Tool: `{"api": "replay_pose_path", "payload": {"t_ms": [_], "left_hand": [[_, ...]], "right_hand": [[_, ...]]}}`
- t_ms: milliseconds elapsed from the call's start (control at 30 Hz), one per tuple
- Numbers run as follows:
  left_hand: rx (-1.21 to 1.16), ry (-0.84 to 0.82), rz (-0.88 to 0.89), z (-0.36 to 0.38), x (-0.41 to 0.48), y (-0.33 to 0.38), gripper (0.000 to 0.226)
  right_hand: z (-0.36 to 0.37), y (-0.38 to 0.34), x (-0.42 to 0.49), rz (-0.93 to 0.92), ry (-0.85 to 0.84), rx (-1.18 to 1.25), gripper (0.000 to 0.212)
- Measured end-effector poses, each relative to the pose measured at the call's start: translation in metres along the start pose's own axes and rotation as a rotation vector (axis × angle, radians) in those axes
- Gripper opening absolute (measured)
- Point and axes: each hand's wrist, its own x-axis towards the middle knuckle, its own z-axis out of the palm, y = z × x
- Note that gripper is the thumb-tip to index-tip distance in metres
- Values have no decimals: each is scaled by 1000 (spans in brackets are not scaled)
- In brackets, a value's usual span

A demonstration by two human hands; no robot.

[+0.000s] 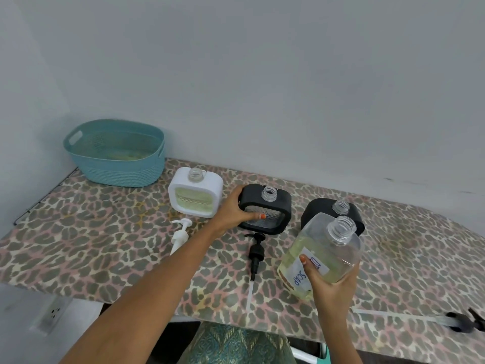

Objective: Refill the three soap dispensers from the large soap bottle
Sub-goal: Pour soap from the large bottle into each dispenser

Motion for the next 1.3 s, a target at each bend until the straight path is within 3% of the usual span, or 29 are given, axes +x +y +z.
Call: {"api": "replay_pose_path", "payload": {"t_ms": [300,467,633,1000,1200,1300], "left_hand": [[-74,162,98,4,-8,32,56],[-99,158,190,-7,-18,60,50],[-90,161,221,-23,-38,76,51],[14,158,236,-48,-88,68,53],[10,97,210,-56,-108,55,55],[20,64,205,-58,-115,51,54]], "right_hand": [[-3,1,-1,21,-2,-35,67],[-4,1,1,17,-22,-65,73],[-5,-1,1,17,-1,-85,66],[-5,-16,-1,29,-45,-129,69],[-7,-24,2,-45,-72,-187,54],[-8,-33,2,-116,-136,-264,67]]}}
